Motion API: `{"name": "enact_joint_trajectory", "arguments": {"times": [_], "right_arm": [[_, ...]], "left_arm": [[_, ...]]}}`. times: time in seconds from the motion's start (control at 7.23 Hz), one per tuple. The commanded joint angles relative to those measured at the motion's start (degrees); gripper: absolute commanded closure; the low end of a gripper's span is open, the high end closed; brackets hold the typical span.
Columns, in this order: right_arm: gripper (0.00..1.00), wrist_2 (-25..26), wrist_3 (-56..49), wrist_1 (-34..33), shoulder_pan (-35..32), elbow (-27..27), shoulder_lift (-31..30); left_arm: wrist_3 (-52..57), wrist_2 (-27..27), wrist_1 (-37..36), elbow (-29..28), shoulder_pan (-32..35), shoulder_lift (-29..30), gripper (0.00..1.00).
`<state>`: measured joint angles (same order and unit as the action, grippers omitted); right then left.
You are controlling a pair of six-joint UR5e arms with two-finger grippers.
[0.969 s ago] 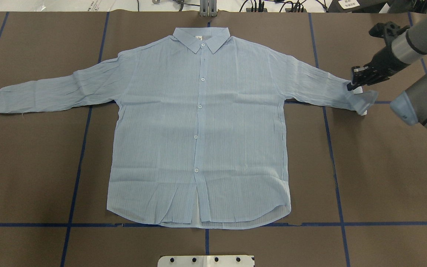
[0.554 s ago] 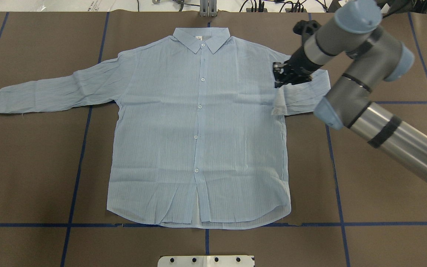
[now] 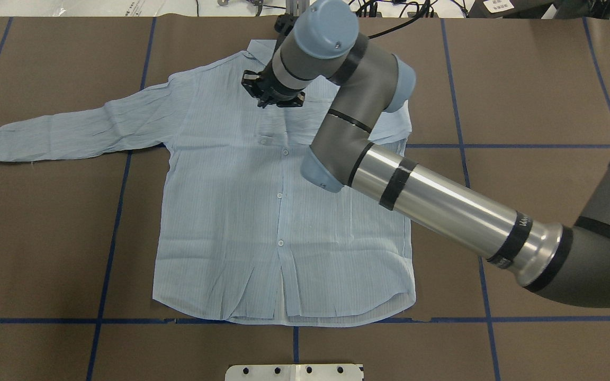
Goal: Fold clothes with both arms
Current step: 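Carry the grasped sleeve with the right gripper across the shirt toward the collar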
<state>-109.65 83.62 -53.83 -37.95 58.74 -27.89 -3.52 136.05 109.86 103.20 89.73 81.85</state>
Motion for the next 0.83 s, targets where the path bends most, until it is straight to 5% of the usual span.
{"name": "enact_joint_trajectory", "arguments": {"times": [0.0,0.28,0.42,0.69], "right_arm": [[1.0,4.97,1.9,1.71,3.14,-5.39,5.47],[0.98,5.41,1.81,1.8,3.49,-6.0,5.74],[0.58,5.49,1.81,1.8,3.58,-6.35,5.65],[0.12,7.06,3.2,1.71,4.37,-6.53,6.0]], "left_arm": [[0.0,0.0,0.0,-0.02,0.01,-0.02,0.0],[0.0,0.0,0.0,-0.02,-0.08,-0.02,0.0],[0.0,0.0,0.0,-0.11,-0.08,-0.02,0.0],[0.26,-0.09,0.09,-0.8,-0.26,-0.02,0.0]]}}
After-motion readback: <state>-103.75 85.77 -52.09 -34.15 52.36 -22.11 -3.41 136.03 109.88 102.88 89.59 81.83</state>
